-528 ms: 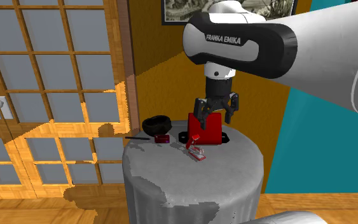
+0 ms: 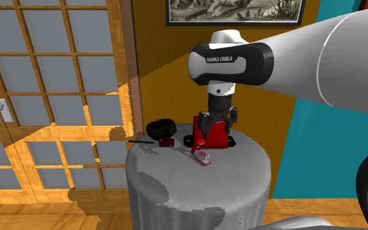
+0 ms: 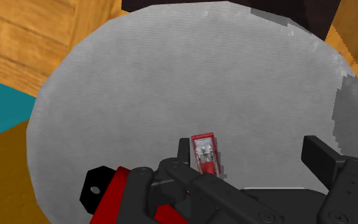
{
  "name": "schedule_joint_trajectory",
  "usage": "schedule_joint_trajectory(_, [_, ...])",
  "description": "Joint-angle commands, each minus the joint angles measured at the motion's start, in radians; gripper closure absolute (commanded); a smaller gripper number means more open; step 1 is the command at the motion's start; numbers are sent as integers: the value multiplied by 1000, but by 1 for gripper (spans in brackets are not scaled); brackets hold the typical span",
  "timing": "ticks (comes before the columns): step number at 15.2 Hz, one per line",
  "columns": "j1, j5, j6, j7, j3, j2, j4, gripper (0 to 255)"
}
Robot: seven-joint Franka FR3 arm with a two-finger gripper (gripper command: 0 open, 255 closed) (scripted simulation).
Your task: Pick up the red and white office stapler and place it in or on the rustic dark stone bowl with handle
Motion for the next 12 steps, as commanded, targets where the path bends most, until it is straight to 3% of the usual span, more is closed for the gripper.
schedule_joint_trajectory(1, [6, 1, 75, -26, -12, 51, -22, 0])
schedule_joint_trajectory(12, [38, 33, 391, -170, -68, 381, -12, 0])
